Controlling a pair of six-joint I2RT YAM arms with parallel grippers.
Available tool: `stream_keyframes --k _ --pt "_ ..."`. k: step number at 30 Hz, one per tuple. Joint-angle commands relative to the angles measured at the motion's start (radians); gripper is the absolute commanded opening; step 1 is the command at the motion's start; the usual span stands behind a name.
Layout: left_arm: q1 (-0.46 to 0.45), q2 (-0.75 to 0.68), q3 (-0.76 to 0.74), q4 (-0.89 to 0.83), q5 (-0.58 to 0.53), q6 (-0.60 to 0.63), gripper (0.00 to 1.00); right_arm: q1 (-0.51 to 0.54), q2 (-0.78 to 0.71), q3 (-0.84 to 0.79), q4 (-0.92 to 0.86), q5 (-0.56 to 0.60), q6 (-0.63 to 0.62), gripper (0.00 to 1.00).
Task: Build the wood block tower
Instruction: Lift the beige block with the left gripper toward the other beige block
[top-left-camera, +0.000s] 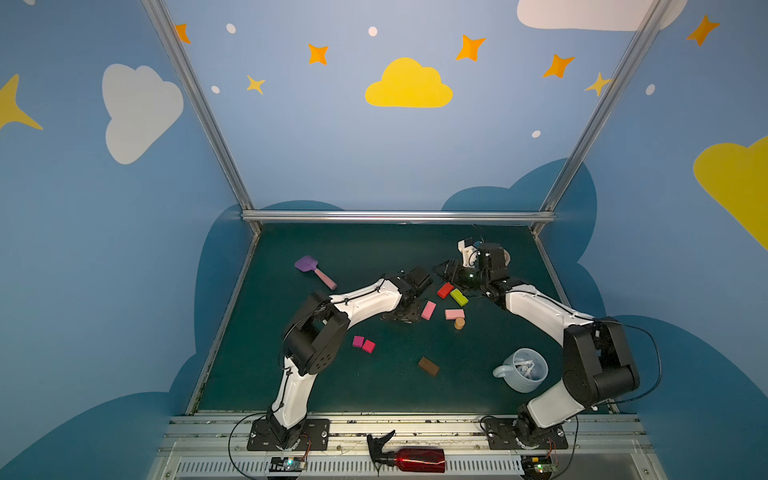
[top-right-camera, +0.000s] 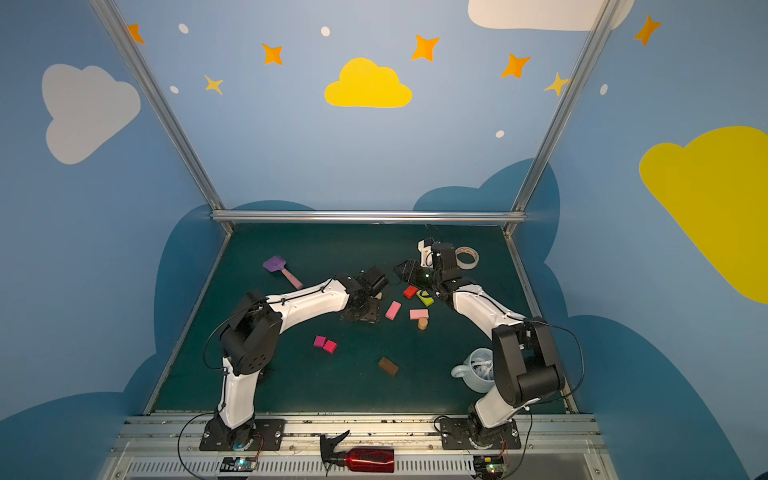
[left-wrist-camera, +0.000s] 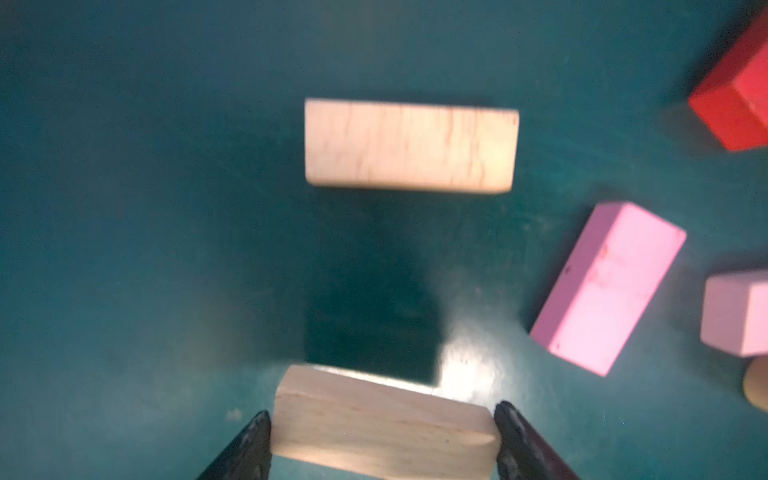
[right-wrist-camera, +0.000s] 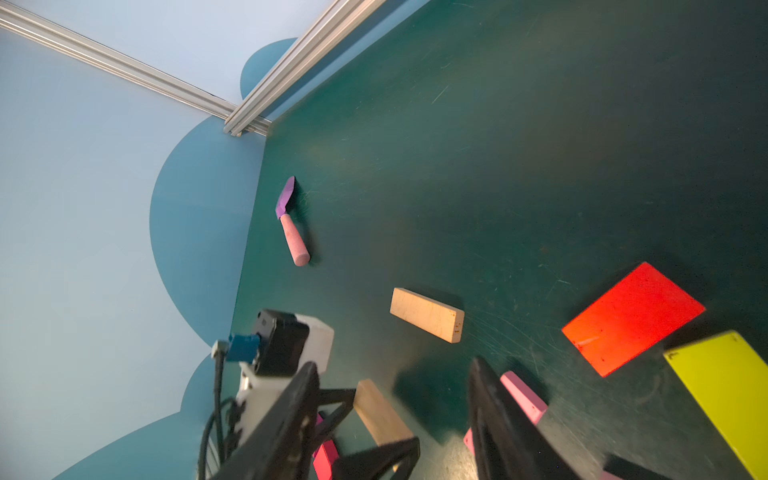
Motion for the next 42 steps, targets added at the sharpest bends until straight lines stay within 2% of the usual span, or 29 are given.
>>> stream_keyframes --k 1,12,17,34,42 --pt "0.009 0.042 0.058 -0.058 -0.034 -0.009 0.52 -0.007 -0.035 -0.020 0.013 -0.008 0.000 0.56" --pt "0.019 0.141 0.173 -0.086 -0.038 -0.034 0.53 -0.025 -0.046 -0.037 0.022 -0.012 0.004 0.57" --pt "0.024 0.182 0.228 -0.132 -0.091 -0.033 0.53 -0.035 -0.054 -0.047 0.025 -0.015 0.004 0.57" --pt "0.041 0.296 0.363 -0.196 -0.063 -0.088 0.54 -0.064 -0.060 -0.067 0.038 -0.026 0.014 0.57" --pt "0.044 0.307 0.374 -0.198 -0.073 -0.123 0.58 -0.075 -0.067 -0.077 0.041 -0.025 0.017 0.57"
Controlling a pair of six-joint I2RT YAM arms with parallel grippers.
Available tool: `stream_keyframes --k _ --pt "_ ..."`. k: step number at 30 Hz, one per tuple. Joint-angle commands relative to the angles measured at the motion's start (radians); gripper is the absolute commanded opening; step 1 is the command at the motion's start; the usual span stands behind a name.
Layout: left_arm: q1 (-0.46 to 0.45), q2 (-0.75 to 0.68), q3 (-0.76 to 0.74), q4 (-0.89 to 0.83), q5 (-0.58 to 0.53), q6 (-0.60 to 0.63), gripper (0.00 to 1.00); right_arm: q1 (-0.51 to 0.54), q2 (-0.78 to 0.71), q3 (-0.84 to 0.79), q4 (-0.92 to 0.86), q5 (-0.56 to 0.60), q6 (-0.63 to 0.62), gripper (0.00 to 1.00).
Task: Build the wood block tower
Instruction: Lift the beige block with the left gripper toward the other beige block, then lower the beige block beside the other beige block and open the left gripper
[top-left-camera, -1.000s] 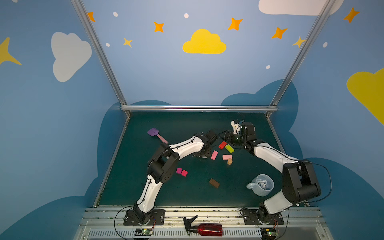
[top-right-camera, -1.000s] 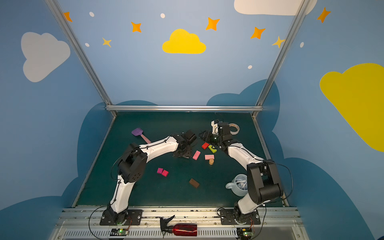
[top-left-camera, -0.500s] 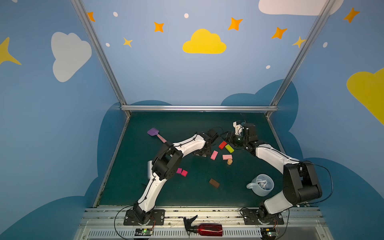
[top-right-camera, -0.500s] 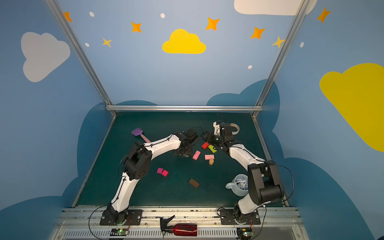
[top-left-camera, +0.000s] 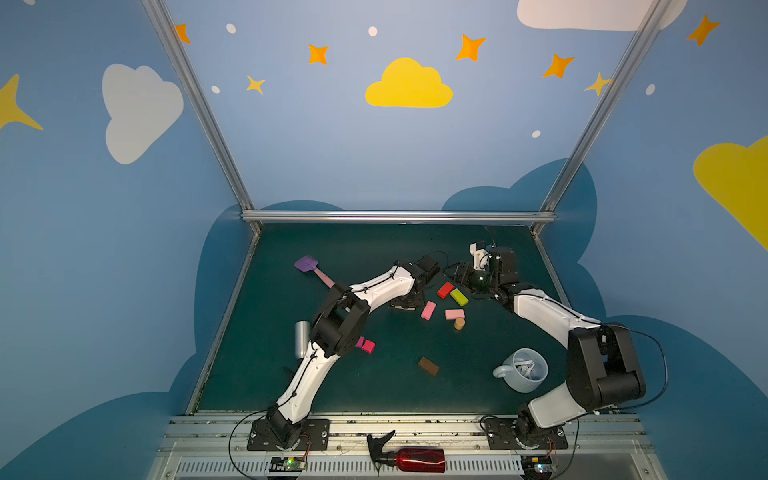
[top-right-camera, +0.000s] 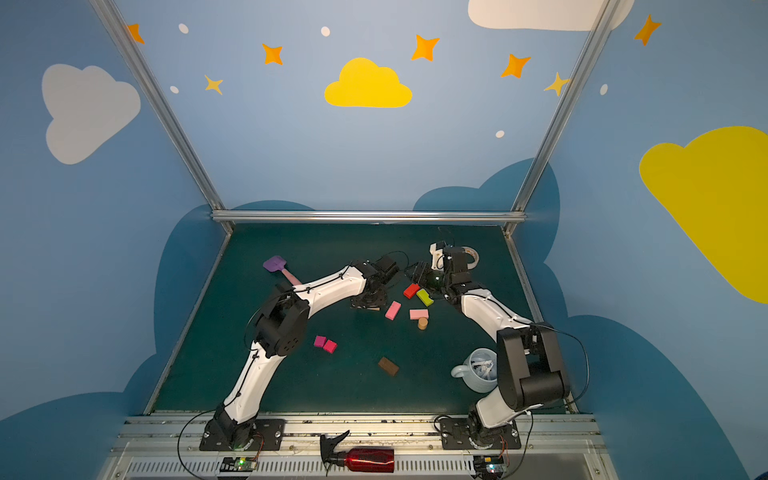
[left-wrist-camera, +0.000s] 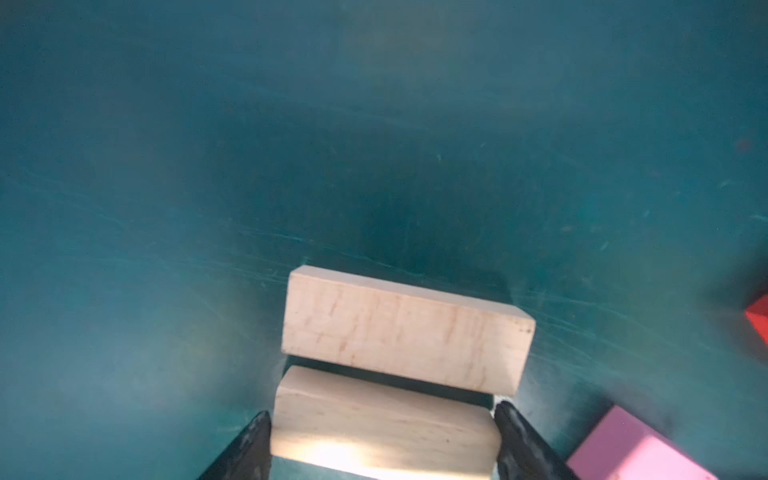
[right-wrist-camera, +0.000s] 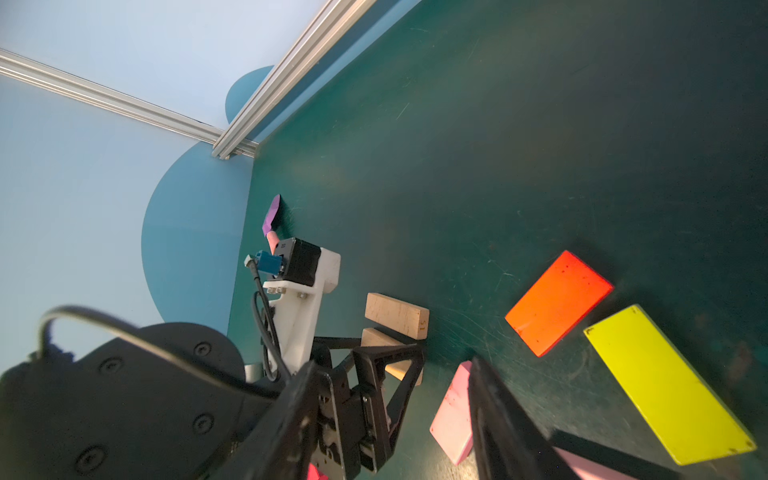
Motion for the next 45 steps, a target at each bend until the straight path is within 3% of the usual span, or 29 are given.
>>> stream_keyframes --k 1,25,30,34,45 --pt "0.009 0.039 0.015 -0.039 -0.012 -0.027 0.58 -0.006 -0.031 -0.013 0.019 -0.013 0.009 0.57" --pt "0.019 0.079 0.107 -0.078 0.002 -0.074 0.65 -0.023 -0.041 -0.030 0.026 -0.019 0.015 0.57" --pt "0.019 0.077 0.098 -0.076 0.004 -0.080 0.77 -0.026 -0.043 -0.033 0.026 -0.021 0.015 0.57" --pt "0.019 0.060 0.082 -0.056 0.011 -0.084 1.00 -0.027 -0.046 -0.034 0.026 -0.021 0.015 0.57" --pt "0.012 -0.101 -0.010 0.022 0.015 -0.073 1.00 -0.028 -0.043 -0.034 0.028 -0.024 0.016 0.57"
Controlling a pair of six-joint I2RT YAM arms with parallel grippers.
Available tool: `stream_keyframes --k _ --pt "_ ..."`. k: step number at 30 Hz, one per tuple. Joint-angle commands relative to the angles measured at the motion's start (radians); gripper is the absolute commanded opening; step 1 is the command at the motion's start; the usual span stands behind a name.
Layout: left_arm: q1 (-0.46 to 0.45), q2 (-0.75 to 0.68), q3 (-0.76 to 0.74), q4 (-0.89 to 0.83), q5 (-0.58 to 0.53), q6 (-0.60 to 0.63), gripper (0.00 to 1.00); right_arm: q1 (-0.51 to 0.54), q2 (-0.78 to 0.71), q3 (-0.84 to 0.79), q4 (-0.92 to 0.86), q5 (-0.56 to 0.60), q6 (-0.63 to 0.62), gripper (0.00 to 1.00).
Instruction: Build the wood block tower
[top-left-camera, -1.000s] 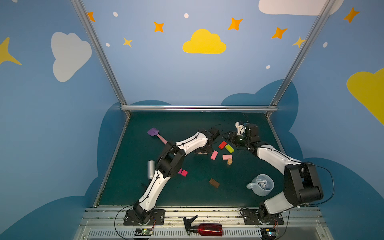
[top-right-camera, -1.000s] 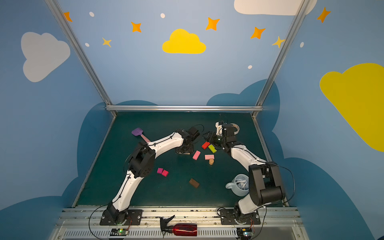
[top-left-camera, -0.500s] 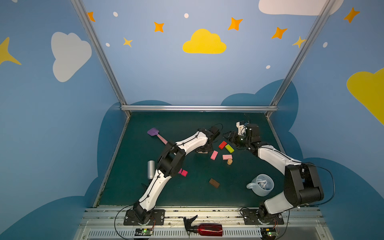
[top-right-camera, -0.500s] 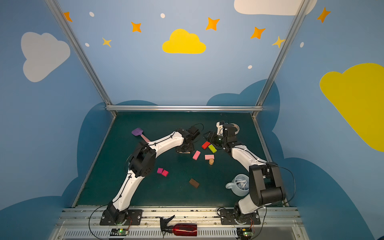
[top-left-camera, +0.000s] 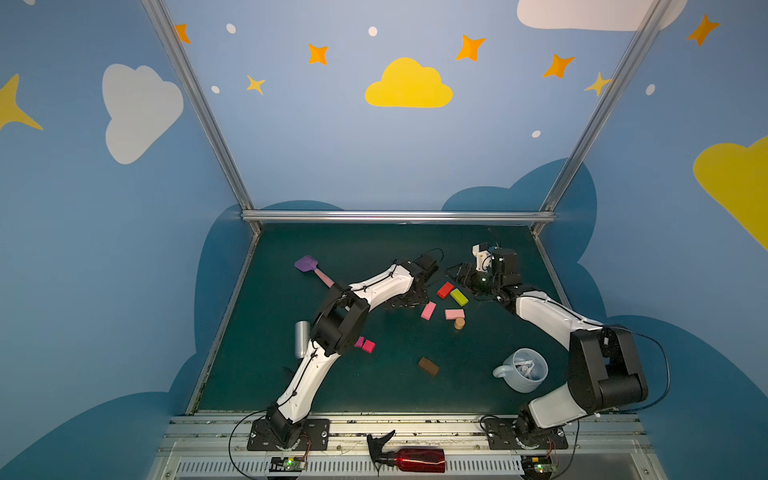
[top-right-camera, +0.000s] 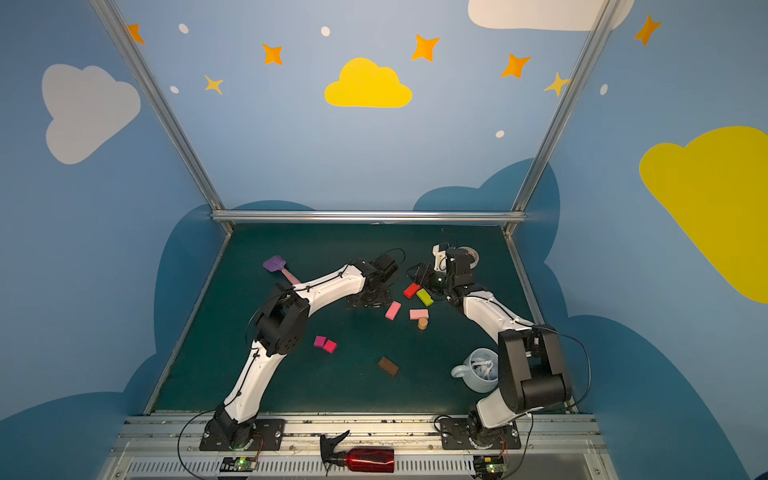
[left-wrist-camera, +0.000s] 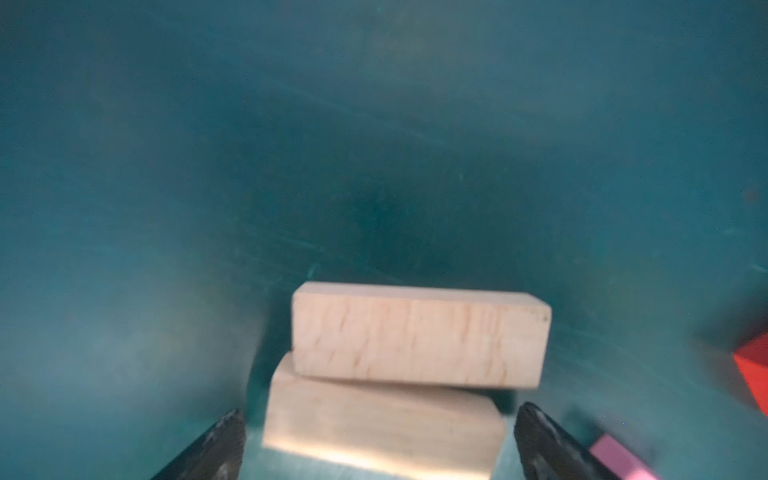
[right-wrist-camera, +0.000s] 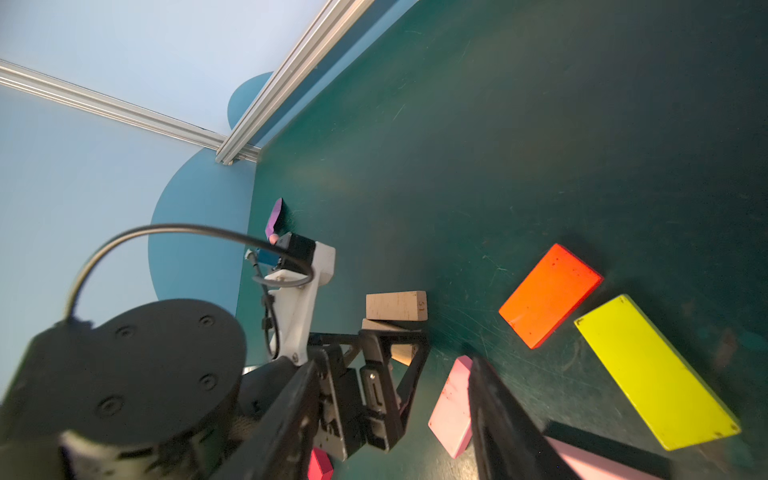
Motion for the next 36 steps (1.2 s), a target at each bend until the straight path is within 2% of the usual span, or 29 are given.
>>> stream_keyframes --k 1,9,11,12,13,14,17,19,26,36 --pt "-0.003 -0.109 -0.019 0.020 -0.009 0.006 1.00 -0.005 -0.029 -0.008 0.011 -0.010 -0.001 0.57" --pt "-0.005 -0.306 -0.141 0.047 -0.034 0.051 1.00 0.000 0.013 0.037 0.003 -0.030 -0.004 0.56" --pt "-0.005 -0.372 -0.209 0.086 -0.029 0.081 0.98 0.007 0.042 0.066 -0.001 -0.043 -0.008 0.50" --pt "-0.005 -0.405 -0.253 0.108 -0.020 0.099 0.92 0.012 0.063 0.088 -0.005 -0.050 -0.013 0.44" --pt "-0.003 -0.432 -0.290 0.129 -0.009 0.111 0.80 0.015 0.083 0.110 -0.013 -0.055 -0.020 0.37" --pt "0.000 -0.459 -0.337 0.155 0.006 0.120 0.63 0.023 0.112 0.140 -0.030 -0.062 -0.028 0.26" --pt "0.017 -0.517 -0.468 0.243 0.070 0.127 0.23 0.043 0.204 0.238 -0.089 -0.089 -0.055 0.00" --pt "0.036 -0.526 -0.536 0.299 0.124 0.116 0.05 0.058 0.265 0.308 -0.129 -0.105 -0.072 0.00" --pt "0.106 -0.471 -0.660 0.495 0.302 0.093 0.04 0.106 0.457 0.526 -0.295 -0.103 -0.160 0.00" --pt "0.116 -0.338 -0.642 0.553 0.408 0.068 0.04 0.117 0.644 0.685 -0.407 -0.122 -0.207 0.00"
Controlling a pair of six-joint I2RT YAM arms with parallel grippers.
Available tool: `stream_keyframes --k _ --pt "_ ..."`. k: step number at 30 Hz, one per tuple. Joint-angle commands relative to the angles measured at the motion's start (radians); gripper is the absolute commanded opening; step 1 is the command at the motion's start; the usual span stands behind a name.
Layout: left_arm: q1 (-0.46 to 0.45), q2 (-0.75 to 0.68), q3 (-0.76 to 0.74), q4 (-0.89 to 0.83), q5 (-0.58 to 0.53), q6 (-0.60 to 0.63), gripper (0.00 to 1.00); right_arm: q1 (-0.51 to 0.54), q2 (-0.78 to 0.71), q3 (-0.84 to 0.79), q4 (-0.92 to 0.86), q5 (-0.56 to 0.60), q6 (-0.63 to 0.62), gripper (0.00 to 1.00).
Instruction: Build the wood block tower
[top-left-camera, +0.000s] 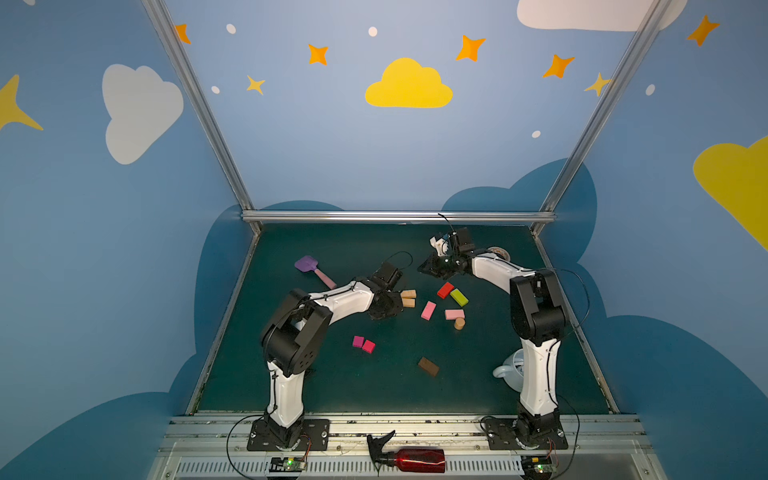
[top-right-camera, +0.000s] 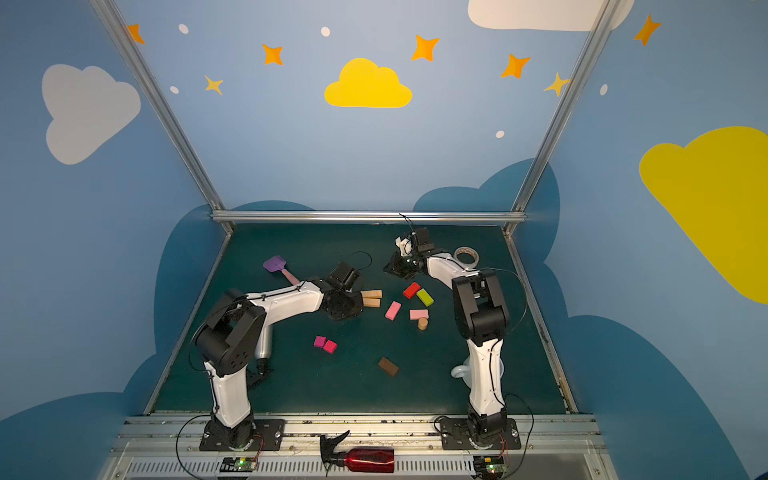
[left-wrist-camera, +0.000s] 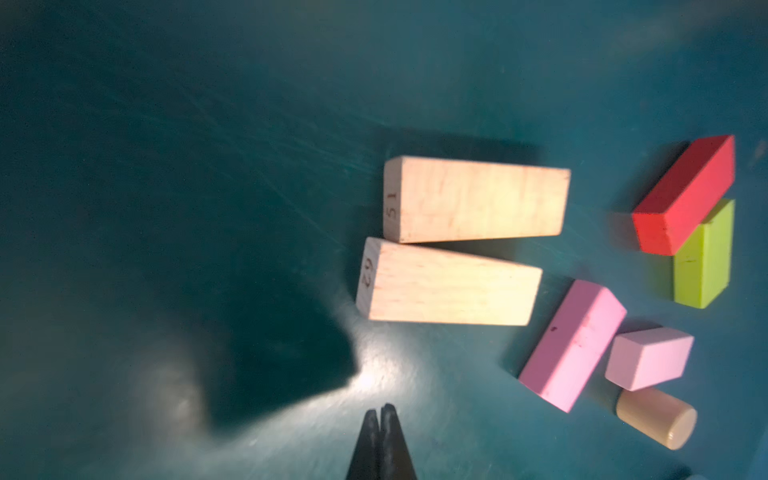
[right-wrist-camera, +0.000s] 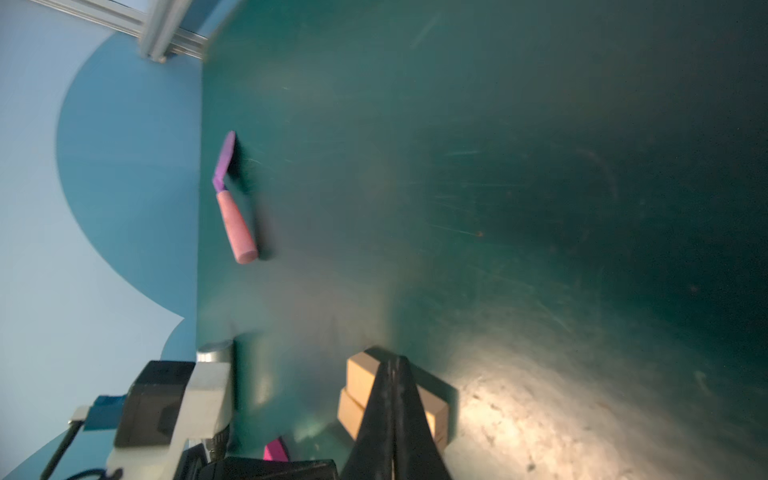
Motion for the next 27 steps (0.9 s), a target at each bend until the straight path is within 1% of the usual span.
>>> stream_keyframes --k 1,10,17,27 --pt "0.000 0.035 0.013 0.032 0.060 -0.022 0.04 0.003 0.032 0.038 -0.073 -0.018 -0.040 0.00" --pt "0.001 0.090 0.028 0.040 0.061 -0.041 0.04 0.022 0.087 0.030 -0.077 -0.019 -0.032 0.00" --pt "0.000 0.103 0.042 0.032 0.046 -0.051 0.04 0.034 0.087 0.001 -0.058 0.000 -0.017 0.00" --pt "-0.001 0.134 0.080 0.035 0.055 -0.057 0.04 0.038 0.086 -0.027 -0.044 0.001 -0.009 0.00"
